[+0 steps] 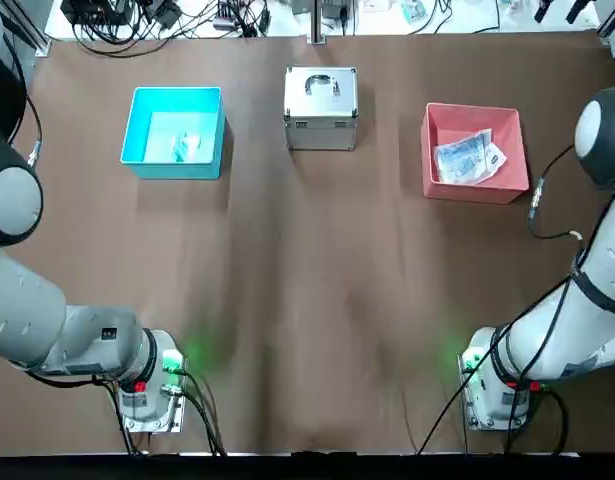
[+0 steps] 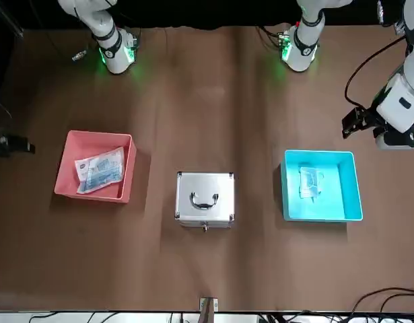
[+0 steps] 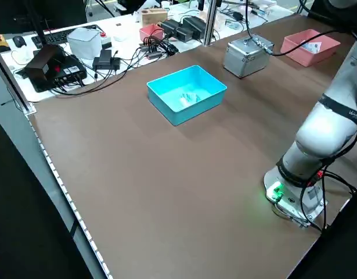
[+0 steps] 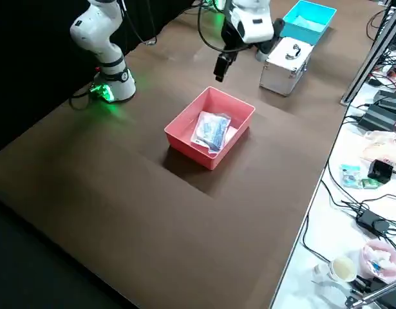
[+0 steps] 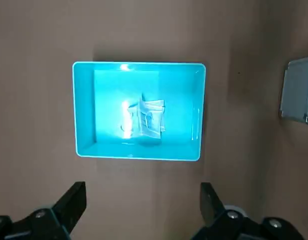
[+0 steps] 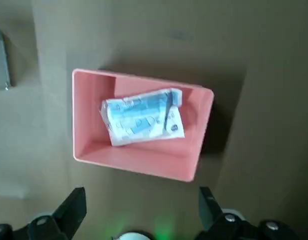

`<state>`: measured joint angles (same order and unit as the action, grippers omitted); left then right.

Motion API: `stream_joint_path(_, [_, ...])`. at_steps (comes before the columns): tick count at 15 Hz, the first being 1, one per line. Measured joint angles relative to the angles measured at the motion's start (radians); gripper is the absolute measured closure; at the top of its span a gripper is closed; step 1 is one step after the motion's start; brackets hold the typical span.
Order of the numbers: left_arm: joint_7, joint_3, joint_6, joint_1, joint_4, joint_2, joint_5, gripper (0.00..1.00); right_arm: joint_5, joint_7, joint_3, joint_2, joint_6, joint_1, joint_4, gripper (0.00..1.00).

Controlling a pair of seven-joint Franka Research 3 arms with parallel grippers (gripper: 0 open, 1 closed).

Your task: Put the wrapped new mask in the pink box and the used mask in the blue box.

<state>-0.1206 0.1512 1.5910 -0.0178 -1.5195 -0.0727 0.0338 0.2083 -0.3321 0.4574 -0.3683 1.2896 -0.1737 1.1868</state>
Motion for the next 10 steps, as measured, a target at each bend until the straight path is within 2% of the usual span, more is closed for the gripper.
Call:
stream_joint_path(2, [0.001,0.000,-0.002,0.000,0.000,0.000,0.000,0.00,-0.045,0.039,-0.094,0.072,-0.002,0.042,0.059,0.01])
stream_joint_path(4, [0.003,0.000,-0.002,0.000,0.000,0.000,0.000,0.00,-0.104,0.088,-0.236,0.144,0.005,0.116,0.115,0.01])
stream_joint_path(6, [0.003,0.000,-0.002,0.000,-0.001,0.000,0.000,0.00,-0.135,0.119,-0.345,0.202,0.052,0.176,0.153,0.01])
stream_joint_path(7, [0.004,0.000,-0.002,0.000,-0.001,0.000,0.000,0.00,-0.138,0.137,-0.369,0.223,0.075,0.190,0.166,0.01])
stream_joint_path(10, [0.005,0.000,-0.002,0.000,-0.001,0.000,0.000,0.00,-0.139,0.154,-0.384,0.282,0.158,0.197,0.220,0.01])
